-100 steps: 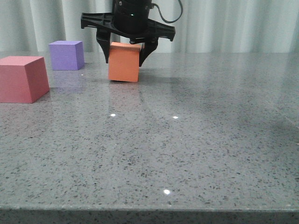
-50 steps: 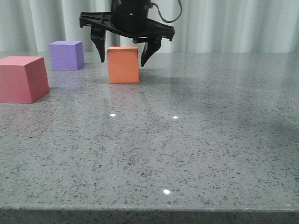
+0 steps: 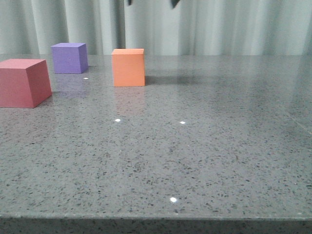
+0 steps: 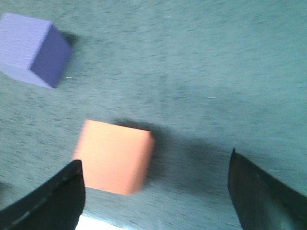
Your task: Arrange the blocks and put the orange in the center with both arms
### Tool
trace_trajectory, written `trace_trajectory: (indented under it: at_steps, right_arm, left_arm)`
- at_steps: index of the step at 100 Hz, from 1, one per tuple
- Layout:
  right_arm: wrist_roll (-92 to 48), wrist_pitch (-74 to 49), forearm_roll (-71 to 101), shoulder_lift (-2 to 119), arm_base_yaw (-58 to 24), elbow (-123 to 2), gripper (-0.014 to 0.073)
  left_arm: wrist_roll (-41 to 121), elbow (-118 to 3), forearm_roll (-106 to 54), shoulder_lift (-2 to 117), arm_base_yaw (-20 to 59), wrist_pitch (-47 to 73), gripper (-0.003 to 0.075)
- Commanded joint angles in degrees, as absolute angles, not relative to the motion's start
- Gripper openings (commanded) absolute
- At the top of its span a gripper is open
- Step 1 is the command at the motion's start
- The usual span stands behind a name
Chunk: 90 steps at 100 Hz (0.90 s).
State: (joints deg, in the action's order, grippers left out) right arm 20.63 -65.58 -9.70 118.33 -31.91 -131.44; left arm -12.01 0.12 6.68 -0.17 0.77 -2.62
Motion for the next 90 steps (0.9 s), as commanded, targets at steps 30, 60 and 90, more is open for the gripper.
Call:
trace_trajectory:
  at_steps: [30, 60, 90]
  right_arm:
    - [7.2, -73.2, -10.8, 104.6, -18.6, -133.0, 0.0604]
    - [4.1, -72.2, -10.7, 93.3, -11.5, -121.3, 0.0604]
    - [6.1, -55.0, -10.7, 72.5, -8.8, -87.9, 0.0604]
  left_arm:
    - [-11.9, 2.6, 6.3, -2.1, 0.7, -7.3, -0.002]
    - [-11.9, 2.6, 6.3, -2.1, 0.7, -7.3, -0.002]
    - [-11.9, 2.6, 6.3, -2.1, 0.7, -7.3, -0.002]
